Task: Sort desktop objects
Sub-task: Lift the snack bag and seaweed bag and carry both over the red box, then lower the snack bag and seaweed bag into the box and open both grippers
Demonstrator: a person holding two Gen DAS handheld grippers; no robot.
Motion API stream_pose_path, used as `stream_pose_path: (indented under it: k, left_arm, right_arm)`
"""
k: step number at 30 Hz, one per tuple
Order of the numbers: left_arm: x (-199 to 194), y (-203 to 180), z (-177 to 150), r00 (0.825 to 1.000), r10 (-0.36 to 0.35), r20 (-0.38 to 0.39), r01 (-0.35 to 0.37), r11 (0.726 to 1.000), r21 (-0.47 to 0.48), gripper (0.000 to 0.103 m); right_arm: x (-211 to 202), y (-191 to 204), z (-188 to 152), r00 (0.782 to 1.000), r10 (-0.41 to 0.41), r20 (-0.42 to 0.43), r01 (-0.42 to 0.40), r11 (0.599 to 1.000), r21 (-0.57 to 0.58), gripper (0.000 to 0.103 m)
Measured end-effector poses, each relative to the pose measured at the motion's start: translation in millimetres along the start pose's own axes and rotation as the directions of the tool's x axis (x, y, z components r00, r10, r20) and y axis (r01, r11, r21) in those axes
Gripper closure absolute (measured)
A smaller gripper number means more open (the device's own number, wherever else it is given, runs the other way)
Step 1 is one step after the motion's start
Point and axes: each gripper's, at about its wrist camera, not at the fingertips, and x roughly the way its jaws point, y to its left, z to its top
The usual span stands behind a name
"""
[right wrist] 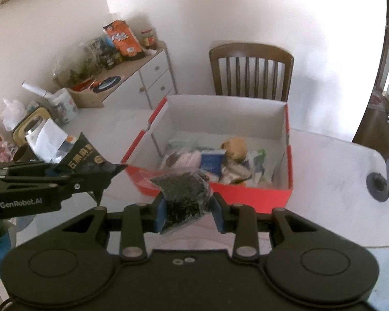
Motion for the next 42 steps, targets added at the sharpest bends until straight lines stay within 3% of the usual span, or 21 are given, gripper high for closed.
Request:
stream_pose_path:
  k: [12,25,35,42]
  left_arm:
    - [31,1,37,1.000,0.009,-0.013,-0.008,1.000,0.029,0.064]
    - [80,10,61,0.995,0.026,-0.091,-0.021,0.998,0.056,0.064]
    - [124,19,72,0.989,0.037,-0.143,-0.028,0.998,0.059,0.064]
    - [154,17,62,0.981,0.038,-0.192,-0.021,0.995,0.093,0.064]
  right_arm:
    - [15,-17,32,1.000,-0.004,0.017,0.005,1.000,-0.019,0.068]
    - [47,-41,56,0.999,-0.043,-0.008,0.043,0.999,0.014,0.068]
    - [86,-48,52,0.995,-0.075,-0.073,0.075,0.997,-0.001,0.067]
    - [107,-49,45,0.990,-0.090,-0.108,0.088,0.996,-0.019,0.068]
